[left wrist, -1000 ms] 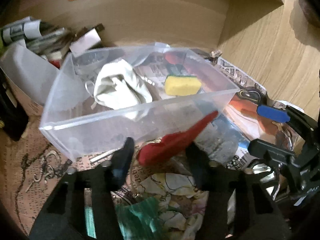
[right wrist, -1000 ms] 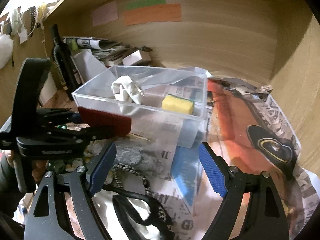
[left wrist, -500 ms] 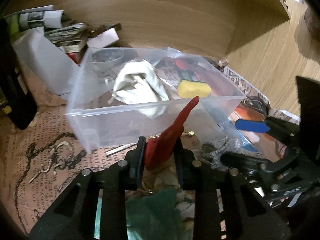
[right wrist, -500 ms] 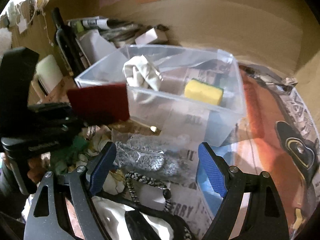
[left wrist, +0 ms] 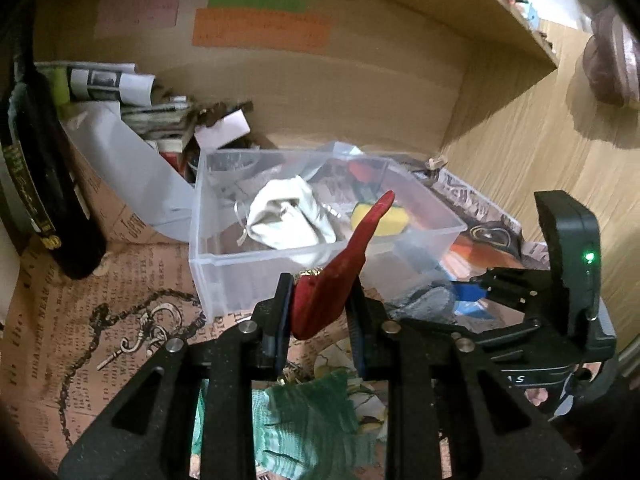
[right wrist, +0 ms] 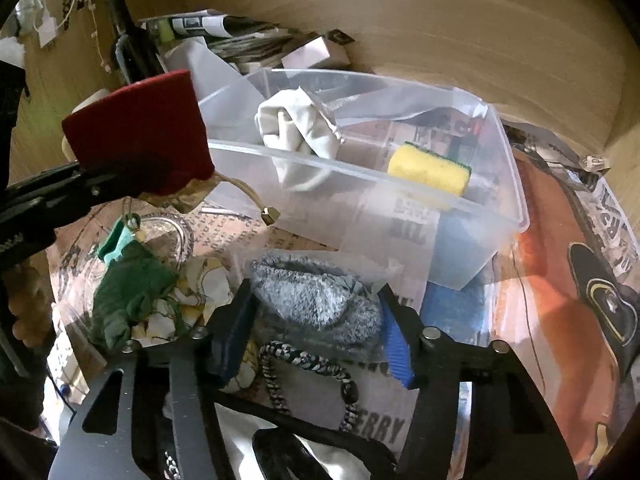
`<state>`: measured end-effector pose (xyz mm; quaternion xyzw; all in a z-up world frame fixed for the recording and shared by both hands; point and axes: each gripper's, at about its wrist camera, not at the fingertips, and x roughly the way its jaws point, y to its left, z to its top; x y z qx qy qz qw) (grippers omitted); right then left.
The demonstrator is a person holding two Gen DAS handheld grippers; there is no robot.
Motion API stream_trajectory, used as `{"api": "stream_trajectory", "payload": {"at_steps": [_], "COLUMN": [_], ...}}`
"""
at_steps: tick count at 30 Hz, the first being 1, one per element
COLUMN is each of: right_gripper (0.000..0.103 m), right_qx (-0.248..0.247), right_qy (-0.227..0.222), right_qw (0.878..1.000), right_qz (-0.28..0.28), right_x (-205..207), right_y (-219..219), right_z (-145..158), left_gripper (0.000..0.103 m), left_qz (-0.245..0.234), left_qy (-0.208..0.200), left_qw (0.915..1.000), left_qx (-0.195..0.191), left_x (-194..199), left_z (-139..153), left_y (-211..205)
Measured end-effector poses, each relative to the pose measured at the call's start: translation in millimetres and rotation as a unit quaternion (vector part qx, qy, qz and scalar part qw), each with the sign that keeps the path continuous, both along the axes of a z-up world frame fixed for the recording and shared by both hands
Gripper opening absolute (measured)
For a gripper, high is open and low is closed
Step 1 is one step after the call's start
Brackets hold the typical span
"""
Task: Organize soft objects
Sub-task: 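Grasp the grey knit sock with the right tool, then carry the grey sock and red felt over the box and open both tools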
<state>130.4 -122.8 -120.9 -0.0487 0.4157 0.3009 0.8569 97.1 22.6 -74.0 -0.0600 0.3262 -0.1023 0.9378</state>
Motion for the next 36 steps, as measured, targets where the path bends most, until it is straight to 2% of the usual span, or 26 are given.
{"api": "stream_trajectory", "payload": {"at_steps": [7, 14, 19, 28, 36], "right_gripper": [0.046, 0.045, 0.045, 0.045, 0.045], "right_qx": [0.022, 0.049, 0.070, 0.078, 0.049], "right_qy": [-0.029, -0.076, -0.111, -0.133, -0.105], "right_qw": [0.999, 0.996, 0.991, 0.986, 0.991], "right_qz": [-0.003, -0.010, -0.024, -0.056, -0.059], "right_x": [-9.1, -18.3, -16.6, 10.3, 52.4], "right_y": [-4.9, -15.1, -24.4, -27.5, -12.8], "right_z": [17.2, 49.1, 74.0, 87.5, 69.0], "left_gripper": [0.025, 0.025, 0.025, 0.025, 0.025], "left_qz": [0.006, 0.026, 0.048, 0.093, 0.094], "left_qy": [-0.032, -0.068, -0.075, -0.063, -0.025], "left_qw": [0.9995, 0.9974, 0.9959, 0.9913, 0.9893], "left_qx": [-0.002, 0.005, 0.014, 0.069, 0.108], "left_x": [-9.1, -8.2, 4.2, 42.6, 76.2], "left_z": [22.5, 45.5, 53.6, 44.8, 15.7], "left_y": [-0.1, 3.8, 12.5, 21.7, 13.3]}}
